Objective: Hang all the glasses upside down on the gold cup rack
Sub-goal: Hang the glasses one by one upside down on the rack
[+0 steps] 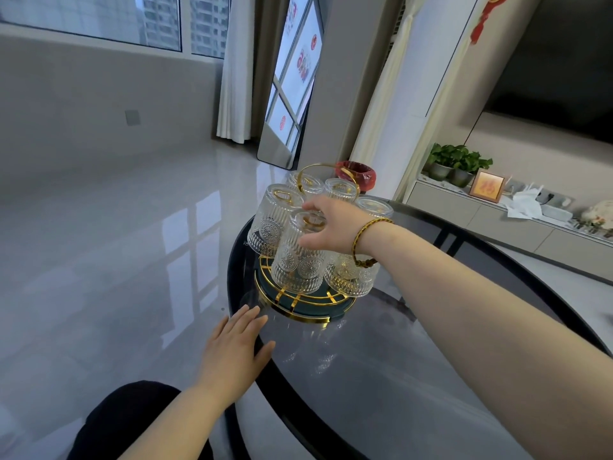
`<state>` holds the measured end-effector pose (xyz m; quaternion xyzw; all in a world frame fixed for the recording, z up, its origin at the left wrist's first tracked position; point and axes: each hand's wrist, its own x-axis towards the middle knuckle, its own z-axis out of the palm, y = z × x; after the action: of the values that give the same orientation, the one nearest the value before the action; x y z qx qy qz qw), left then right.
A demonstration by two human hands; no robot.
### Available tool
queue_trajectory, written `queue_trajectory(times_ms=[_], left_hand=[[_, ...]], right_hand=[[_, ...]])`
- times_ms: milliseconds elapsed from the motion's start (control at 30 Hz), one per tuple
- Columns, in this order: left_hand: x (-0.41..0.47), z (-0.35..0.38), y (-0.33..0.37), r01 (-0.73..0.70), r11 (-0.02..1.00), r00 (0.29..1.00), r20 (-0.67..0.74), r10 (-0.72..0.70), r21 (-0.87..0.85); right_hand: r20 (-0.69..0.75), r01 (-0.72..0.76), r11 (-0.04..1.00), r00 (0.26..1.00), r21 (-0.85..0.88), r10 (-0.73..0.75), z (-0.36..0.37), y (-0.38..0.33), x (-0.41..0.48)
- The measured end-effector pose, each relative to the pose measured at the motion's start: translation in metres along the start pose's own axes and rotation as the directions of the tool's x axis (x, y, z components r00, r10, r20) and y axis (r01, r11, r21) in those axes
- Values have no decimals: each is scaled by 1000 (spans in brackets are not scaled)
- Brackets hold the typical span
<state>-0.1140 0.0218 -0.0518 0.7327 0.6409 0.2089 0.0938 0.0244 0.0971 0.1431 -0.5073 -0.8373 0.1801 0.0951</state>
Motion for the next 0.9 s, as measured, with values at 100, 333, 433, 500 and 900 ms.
queue_trajectory(times_ms=[100, 333, 433, 500, 900], left_hand=[[0, 1, 1, 3, 1000, 1000, -11, -3, -3], [1, 3, -1, 4, 1000, 1000, -10, -4, -23], [1, 3, 1, 13, 999, 1000, -25, -14, -30], [2, 2, 3, 17, 999, 999, -31, -18, -39], [3, 2, -1, 17, 1000, 1000, 2, -17, -3]], right_hand=[[-10, 6, 1000, 1000, -11, -6, 1, 2, 1], [-25, 16, 1000, 1000, 6, -16, 3, 10, 4], [-50, 19, 999, 999, 42, -16, 2, 11, 2], [-96, 18, 998, 995, 57, -12, 0, 11, 2], [-90, -202, 979, 975, 34, 205, -19, -13, 50]])
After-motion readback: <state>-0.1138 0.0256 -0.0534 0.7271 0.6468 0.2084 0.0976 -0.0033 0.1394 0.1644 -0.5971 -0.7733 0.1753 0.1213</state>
